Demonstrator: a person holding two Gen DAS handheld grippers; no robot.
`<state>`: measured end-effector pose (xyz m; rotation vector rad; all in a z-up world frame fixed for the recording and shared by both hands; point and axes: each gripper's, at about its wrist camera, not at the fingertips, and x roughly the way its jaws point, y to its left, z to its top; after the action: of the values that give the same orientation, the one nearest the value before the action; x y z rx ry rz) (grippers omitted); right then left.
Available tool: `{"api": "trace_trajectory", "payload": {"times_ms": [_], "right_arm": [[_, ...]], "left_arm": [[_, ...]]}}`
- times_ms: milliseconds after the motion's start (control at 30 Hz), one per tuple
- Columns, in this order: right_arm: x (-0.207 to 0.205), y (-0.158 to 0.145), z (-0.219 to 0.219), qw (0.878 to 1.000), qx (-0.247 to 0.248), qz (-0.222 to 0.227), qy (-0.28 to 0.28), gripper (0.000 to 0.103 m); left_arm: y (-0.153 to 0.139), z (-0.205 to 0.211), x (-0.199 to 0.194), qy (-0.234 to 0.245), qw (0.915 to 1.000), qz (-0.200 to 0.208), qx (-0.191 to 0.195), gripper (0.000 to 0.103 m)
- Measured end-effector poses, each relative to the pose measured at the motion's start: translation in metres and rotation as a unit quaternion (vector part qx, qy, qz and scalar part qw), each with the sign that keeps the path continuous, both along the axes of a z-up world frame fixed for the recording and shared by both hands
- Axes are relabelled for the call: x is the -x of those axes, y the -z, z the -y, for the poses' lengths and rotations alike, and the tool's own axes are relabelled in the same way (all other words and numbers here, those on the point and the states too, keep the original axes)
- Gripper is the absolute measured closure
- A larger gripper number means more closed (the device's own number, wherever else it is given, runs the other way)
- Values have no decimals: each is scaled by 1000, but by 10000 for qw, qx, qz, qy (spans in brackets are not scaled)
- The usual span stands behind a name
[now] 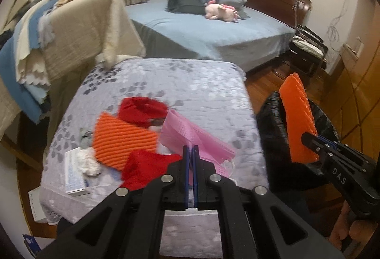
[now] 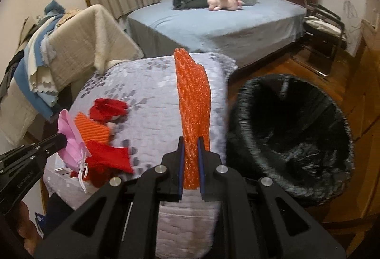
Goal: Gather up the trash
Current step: 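Carry the mask and orange strip in both tools over the black trash bin, then open both tools to drop the mask and strip into the bin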
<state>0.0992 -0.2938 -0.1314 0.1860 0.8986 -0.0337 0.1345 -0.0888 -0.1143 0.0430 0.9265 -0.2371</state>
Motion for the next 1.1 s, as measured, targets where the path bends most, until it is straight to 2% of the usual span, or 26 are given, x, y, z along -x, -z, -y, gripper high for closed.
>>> {"api": "trace_trajectory", "payload": {"times_ms": [267, 600, 800, 1100], "right_arm": [[8, 4, 62, 9990, 202, -53, 395, 94], [3, 15, 130, 9968, 166, -217, 749, 94], [-11, 38, 165, 9958, 89, -389, 824, 94], [-32, 76, 207, 9917, -33, -684, 1087, 93]], "left_arm": [[2, 67, -10, 405, 9991, -14, 88, 100], [4, 160, -25, 878, 9957, 22, 280, 100], [14, 212, -43, 1155, 9925, 108, 376, 100], [45, 265, -71, 1375, 9898, -60, 361, 100]]}}
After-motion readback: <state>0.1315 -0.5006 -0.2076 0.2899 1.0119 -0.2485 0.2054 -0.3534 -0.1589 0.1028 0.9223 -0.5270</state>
